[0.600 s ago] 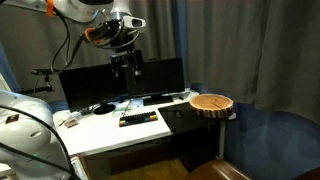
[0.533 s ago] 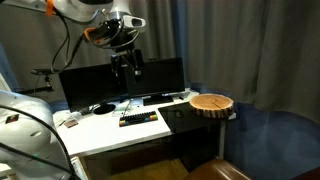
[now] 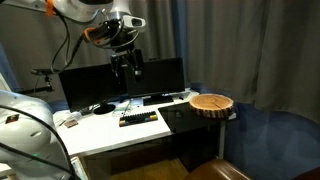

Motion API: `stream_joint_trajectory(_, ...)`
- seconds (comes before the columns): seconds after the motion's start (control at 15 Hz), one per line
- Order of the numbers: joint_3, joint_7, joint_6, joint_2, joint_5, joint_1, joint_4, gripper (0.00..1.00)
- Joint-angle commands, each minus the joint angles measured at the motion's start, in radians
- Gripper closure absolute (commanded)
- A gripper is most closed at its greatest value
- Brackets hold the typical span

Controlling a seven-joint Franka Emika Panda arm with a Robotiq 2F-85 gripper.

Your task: Move the wood stamp shaped cushion to the left

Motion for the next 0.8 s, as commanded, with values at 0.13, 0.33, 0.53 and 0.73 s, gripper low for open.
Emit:
stream_joint_trajectory(0.13, -0.012, 0.01, -0.004, 0.001, -0.008, 0.018, 0.003, 0.0)
stream_joint_trajectory(0.33, -0.012, 0.01, -0.004, 0.001, -0.008, 0.018, 0.003, 0.0)
stream_joint_trajectory(0.53, -0.052, 0.032, 0.084, 0.086, 0.086, 0.033, 0.057, 0.0)
stream_joint_trajectory(0.73, -0.1, 0.031, 0.212, 0.197, 0.21, 0.043, 0.112, 0.0)
